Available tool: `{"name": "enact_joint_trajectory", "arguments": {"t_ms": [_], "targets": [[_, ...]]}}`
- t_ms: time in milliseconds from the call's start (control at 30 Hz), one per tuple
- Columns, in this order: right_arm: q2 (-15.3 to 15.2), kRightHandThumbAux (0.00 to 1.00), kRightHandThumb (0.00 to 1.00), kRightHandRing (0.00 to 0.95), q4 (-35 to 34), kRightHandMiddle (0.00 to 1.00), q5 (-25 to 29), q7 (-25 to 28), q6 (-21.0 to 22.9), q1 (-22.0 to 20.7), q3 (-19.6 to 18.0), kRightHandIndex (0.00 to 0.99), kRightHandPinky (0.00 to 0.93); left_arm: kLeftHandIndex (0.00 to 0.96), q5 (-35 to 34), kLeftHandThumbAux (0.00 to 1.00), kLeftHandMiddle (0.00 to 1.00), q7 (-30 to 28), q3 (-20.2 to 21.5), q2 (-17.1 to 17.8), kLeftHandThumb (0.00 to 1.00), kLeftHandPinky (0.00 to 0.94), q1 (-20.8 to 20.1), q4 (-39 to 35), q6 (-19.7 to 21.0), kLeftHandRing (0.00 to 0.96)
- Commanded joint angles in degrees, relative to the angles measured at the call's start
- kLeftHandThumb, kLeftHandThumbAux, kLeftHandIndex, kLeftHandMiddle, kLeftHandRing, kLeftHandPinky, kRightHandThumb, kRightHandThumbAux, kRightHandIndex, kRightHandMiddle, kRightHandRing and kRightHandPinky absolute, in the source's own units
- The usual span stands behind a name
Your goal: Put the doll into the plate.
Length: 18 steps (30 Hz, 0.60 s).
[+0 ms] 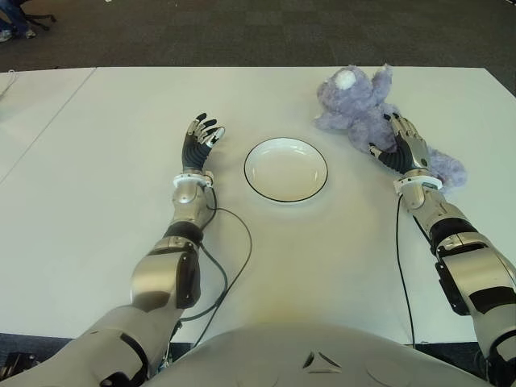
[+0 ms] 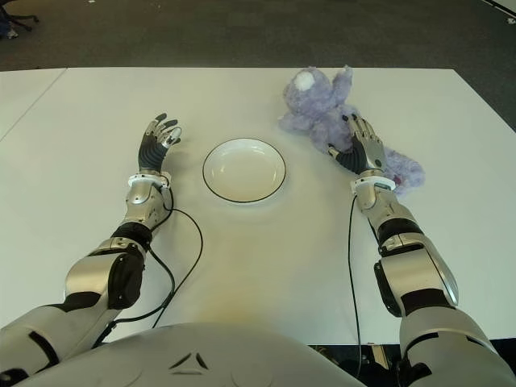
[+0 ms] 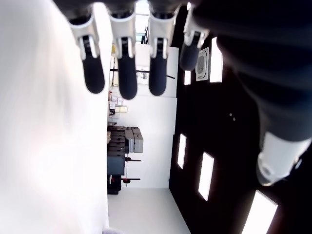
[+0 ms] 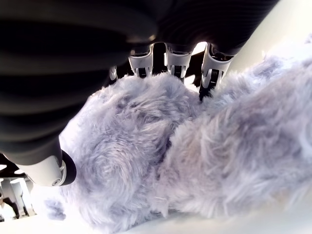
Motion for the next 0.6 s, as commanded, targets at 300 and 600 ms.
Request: {"name": "enact_joint_trajectory", "arguments": {"t_ms": [300,600], "targets": [[1.5,0.589,0.38,0.026,7.07,0.0,0.49,4.68,2.03,4.6,0.72,0.0,0.163,0.162,-0.91,0.571,0.281,0.26,0.81,-3.88,0.0,0.261,13.56,9.35,2.74,0.29],[1.64,0.7,0.71,0.596,7.56,0.592,0.49,4.38,1.43,4.86,1.26,0.432,0.657,0.17,-1.56,0.563,0.293,-0.35,1.58,-3.56,0.0,0.294,13.31,9.49,3.39,0.307]]}}
